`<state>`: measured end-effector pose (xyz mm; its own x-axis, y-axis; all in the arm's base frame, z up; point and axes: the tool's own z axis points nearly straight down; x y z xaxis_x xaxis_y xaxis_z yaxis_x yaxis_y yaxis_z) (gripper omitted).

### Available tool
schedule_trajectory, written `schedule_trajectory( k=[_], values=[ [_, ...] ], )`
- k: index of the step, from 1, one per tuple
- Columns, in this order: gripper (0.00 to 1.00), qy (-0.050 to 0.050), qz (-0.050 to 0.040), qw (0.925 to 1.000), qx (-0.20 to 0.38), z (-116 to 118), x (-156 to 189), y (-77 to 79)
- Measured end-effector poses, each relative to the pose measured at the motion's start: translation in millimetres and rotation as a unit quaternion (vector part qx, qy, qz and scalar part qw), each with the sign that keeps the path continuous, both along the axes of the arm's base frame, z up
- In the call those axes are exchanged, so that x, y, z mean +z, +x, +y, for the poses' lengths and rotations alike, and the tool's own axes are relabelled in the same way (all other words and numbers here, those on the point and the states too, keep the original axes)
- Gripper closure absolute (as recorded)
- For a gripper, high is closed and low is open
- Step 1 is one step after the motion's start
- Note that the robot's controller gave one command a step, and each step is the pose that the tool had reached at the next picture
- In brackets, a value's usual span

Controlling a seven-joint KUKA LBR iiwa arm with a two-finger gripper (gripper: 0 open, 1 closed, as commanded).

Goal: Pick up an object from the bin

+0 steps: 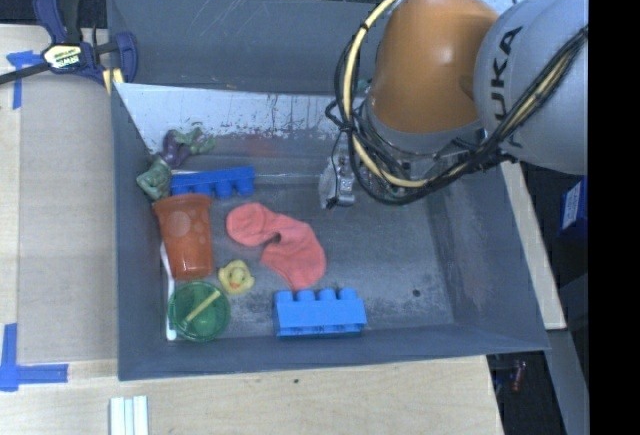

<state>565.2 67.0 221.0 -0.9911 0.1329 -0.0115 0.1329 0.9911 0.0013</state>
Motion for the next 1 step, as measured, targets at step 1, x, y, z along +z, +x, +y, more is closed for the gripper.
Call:
schedule_trajectory(
  k=[1],
  values=[
    [0.00, 0.000, 0.0004, 1.0000, 0.000, 0.1, -0.3, -0.2]
  ],
)
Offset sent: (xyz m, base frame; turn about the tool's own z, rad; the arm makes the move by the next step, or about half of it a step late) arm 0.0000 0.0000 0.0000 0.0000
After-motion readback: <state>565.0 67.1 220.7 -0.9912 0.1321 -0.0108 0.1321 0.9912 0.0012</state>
